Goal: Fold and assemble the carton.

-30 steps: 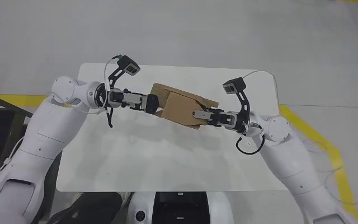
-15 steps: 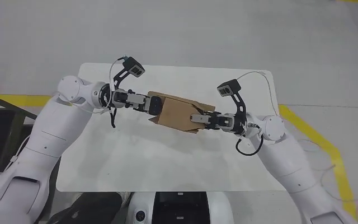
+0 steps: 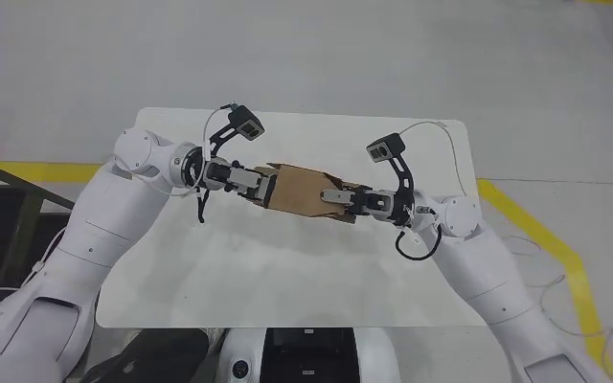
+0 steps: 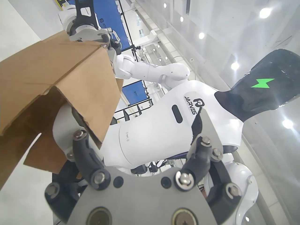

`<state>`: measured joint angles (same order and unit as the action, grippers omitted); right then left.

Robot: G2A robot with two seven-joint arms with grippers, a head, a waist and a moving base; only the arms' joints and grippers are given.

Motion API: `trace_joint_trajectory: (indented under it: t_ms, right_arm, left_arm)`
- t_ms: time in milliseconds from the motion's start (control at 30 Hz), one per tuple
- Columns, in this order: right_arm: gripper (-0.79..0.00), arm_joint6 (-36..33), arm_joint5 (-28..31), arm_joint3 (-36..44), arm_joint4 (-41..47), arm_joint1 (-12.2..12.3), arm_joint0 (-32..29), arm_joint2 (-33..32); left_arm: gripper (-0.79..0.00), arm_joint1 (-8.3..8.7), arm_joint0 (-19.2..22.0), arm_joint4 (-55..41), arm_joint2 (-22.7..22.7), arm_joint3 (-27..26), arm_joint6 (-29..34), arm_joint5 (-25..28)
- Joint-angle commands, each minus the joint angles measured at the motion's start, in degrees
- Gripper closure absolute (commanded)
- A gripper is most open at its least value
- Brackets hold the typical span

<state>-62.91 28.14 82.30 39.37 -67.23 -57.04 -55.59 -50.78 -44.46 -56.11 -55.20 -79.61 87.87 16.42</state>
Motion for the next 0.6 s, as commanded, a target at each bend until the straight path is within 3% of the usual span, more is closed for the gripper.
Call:
trace_joint_trajectory:
  t_ms: [0, 67, 100, 200, 233, 267, 400, 567]
  right_arm:
    - [0.0, -0.1, -0.2, -0.4, -0.2, -0.1, 0.2, 0.1]
    - [0.0, -0.1, -0.3, -0.7, -0.4, -0.2, 0.4, 0.2]
    - [0.0, -0.1, -0.3, -0.8, -0.5, -0.3, 0.5, 0.2]
    - [0.0, -0.1, -0.4, -1.2, -0.9, -0.4, 0.7, 0.2]
    - [0.0, 0.0, -0.4, -1.4, -1.2, -0.4, 0.8, 0.2]
    - [0.0, 0.1, -0.4, -1.5, -1.3, -0.5, 0.8, 0.2]
    - [0.0, 0.2, -0.6, -1.8, -2.1, -0.7, 1.0, 0.3]
    - [0.0, 0.3, -0.8, -1.8, -2.5, -0.8, 1.0, 0.2]
  left_arm:
    - [-0.785, -0.24, 0.0, -0.3, -0.1, 0.1, 0.1, -0.1]
    - [-0.742, -0.45, -0.1, -0.7, -0.3, 0.4, 0.1, -0.1]
    - [-0.653, -0.55, -0.1, -0.8, -0.4, 0.5, 0.1, -0.1]
    - [-0.529, -0.81, -0.3, -1.3, -0.9, 1.0, 0.1, -0.1]
    - [-0.428, -0.9, -0.3, -1.4, -1.0, 1.1, 0.1, -0.1]
    - [-0.382, -0.98, -0.4, -1.5, -1.0, 1.3, 0.1, -0.1]
    - [-0.336, -1.26, -0.4, -0.7, -1.0, 1.7, 0.1, -0.1]
    - [-0.339, -1.53, -0.3, 1.4, -1.2, 2.1, -0.1, 0.1]
